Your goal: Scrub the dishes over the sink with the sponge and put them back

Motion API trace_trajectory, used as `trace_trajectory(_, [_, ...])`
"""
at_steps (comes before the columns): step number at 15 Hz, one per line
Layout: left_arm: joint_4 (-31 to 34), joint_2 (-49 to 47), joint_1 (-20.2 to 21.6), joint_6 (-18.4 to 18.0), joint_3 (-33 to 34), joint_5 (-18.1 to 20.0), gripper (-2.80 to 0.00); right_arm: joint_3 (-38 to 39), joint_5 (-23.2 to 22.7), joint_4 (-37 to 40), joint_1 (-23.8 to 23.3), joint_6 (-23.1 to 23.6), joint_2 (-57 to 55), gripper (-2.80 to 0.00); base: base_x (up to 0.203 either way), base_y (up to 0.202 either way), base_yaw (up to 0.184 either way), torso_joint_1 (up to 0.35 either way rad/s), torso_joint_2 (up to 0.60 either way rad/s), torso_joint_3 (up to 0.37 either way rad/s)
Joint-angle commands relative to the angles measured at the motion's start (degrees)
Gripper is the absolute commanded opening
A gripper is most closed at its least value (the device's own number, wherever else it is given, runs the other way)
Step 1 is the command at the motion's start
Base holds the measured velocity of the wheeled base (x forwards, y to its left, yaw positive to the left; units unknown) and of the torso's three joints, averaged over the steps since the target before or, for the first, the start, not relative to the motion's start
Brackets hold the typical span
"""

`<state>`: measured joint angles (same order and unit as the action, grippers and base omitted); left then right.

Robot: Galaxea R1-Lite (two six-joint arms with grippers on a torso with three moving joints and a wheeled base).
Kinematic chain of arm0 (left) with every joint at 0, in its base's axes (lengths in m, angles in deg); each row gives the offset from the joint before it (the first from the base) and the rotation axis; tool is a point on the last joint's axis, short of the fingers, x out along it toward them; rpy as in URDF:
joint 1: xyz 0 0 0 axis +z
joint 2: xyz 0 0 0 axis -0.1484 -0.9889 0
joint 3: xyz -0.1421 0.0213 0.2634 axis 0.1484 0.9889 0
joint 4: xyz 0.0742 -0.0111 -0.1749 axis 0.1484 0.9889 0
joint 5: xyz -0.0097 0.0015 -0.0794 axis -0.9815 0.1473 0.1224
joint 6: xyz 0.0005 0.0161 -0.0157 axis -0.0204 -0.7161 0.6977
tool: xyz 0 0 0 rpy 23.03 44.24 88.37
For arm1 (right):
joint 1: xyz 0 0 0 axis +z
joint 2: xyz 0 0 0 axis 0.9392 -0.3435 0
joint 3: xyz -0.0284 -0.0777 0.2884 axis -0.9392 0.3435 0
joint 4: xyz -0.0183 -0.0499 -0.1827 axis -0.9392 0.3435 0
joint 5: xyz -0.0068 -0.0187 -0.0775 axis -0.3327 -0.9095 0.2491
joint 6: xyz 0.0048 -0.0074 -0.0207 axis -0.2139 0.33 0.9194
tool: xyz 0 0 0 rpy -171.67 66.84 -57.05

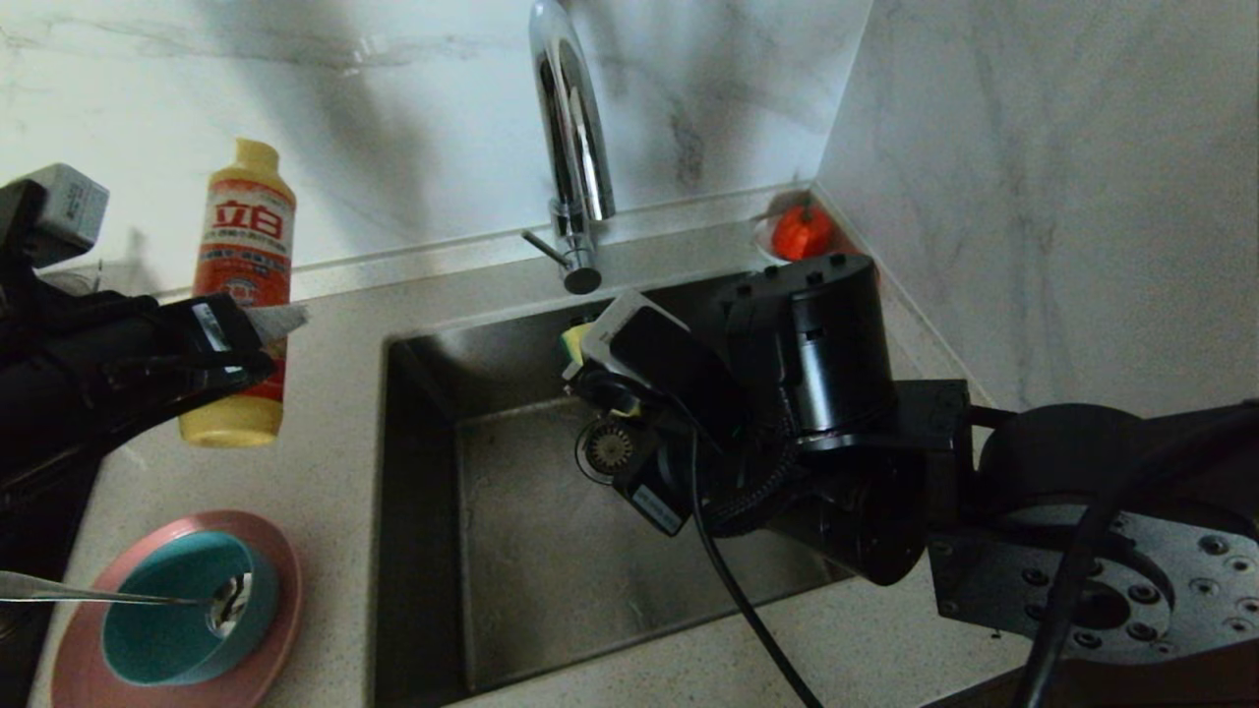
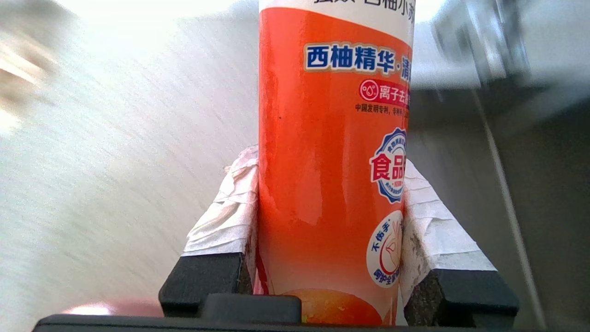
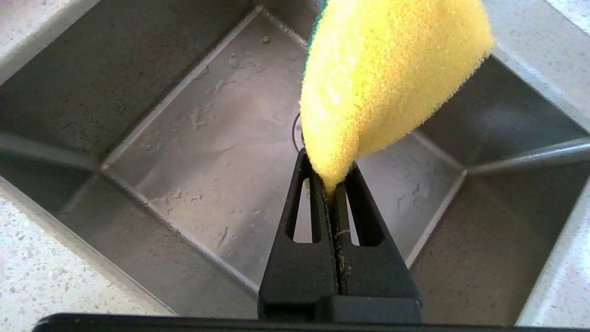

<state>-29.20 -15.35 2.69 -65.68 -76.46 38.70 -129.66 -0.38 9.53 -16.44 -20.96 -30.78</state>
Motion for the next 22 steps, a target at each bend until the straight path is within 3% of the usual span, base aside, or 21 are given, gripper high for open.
trace_trajectory(1, [-5.19, -0.98, -0.05, 0.05, -0.35, -6.72, -2.80, 0.38, 0.09, 0.20, -0.27, 0.13, 0.95, -2.80, 0.000, 0.000, 0.000, 0.000, 0.00, 0.000])
trace_trajectory(7, [-20.12, -4.87, -0.05, -1.50, 1.89, -20.44, -2.80, 0.99, 0.09, 2.00, -2.97, 0.13, 2.96, -2.80, 0.000, 0.000, 0.000, 0.000, 0.00, 0.000])
trace_trajectory(12, [-41.04, -11.78, -0.02, -8.52, 5.19, -31.12, -2.80, 0.84, 0.09, 4.03, -4.01, 0.04, 4.16, -2.80, 0.000, 0.000, 0.000, 0.000, 0.00, 0.000])
trace_trajectory(17, [-58.04, -18.82, 1.10, -14.26, 8.02, -35.05, -2.80, 1.37, 0.00, 4.20, -4.78, -0.15, 4.75, -2.80, 0.000, 0.000, 0.000, 0.000, 0.00, 0.000])
trace_trajectory(19, [-65.33, -22.58, 1.99, -18.19, 8.46, -35.64, -2.80, 1.63, 0.04, 4.20, -5.10, -0.14, 4.75, -2.80, 0.000, 0.000, 0.000, 0.000, 0.00, 0.000])
trace_trajectory(22, [-65.35, -25.19, 3.96, -19.66, 7.76, -35.85, -2.80, 1.72, 0.09, 4.20, -5.30, -0.23, 4.50, -2.80, 0.000, 0.000, 0.000, 0.000, 0.00, 0.000])
